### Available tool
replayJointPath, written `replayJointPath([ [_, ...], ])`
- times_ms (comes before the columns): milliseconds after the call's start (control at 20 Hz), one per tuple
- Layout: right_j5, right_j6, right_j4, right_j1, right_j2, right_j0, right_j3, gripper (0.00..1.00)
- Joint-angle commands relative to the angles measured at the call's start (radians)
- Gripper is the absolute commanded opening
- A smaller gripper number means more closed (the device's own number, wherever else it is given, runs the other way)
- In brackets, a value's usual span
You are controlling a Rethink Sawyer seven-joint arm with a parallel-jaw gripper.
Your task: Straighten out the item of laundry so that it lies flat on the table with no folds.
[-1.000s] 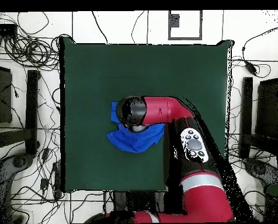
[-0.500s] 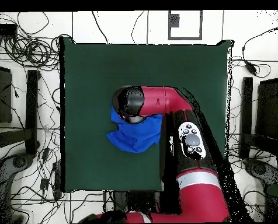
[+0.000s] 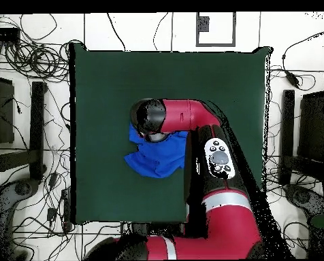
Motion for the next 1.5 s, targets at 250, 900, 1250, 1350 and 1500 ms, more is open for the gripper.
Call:
replayJointPath([
  [250,-0.091,0.146,0.016,0.096,0.048,0.037,-0.029,1.0],
  [900,-0.097,0.146,0.013,0.186,0.044,0.048,-0.127,1.0],
  [1250,-0.087,0.164,0.012,0.233,0.035,0.066,-0.189,1.0],
  [1350,-0.082,0.166,0.017,0.239,0.036,0.069,-0.201,1.0],
  [1500,-0.097,0.17,0.026,0.247,0.041,0.066,-0.201,1.0],
])
